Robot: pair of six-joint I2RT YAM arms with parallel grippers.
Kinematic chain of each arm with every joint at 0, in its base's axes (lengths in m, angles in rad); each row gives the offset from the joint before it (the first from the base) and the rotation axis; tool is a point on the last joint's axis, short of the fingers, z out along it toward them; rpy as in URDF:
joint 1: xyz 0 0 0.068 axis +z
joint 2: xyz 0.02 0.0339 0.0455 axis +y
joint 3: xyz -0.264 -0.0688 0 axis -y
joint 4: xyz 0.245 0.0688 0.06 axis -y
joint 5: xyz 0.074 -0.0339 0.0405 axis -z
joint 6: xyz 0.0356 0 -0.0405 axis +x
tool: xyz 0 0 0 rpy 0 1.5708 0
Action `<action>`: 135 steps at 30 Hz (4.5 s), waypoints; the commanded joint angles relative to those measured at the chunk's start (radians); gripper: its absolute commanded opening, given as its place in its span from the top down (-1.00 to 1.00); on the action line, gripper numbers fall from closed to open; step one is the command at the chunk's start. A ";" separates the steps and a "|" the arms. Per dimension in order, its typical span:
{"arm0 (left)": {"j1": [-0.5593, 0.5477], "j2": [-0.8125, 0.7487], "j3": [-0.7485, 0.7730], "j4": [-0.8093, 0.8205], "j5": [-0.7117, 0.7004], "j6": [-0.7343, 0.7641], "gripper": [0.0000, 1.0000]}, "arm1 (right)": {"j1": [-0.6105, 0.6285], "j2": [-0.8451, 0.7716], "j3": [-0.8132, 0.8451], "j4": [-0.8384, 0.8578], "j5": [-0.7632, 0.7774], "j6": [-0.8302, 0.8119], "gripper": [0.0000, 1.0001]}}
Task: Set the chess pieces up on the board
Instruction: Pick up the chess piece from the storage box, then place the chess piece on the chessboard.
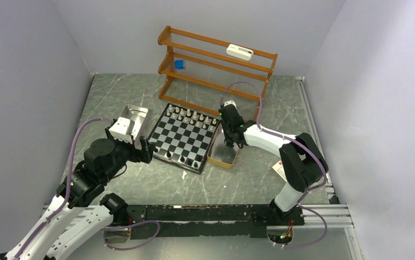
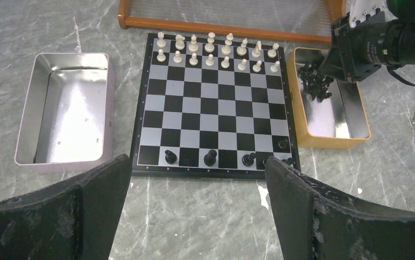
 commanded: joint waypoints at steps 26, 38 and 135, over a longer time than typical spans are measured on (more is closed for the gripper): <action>-0.005 -0.013 -0.001 0.019 -0.012 0.008 -0.95 | 0.209 -0.254 0.105 -0.148 -0.129 0.128 0.72; -0.005 -0.037 0.001 0.026 0.004 0.018 -0.95 | 0.390 -0.104 0.159 -0.137 -0.090 0.187 0.72; -0.005 -0.046 0.000 0.026 0.003 0.023 -0.95 | 0.448 0.153 0.239 -0.121 0.009 0.169 0.44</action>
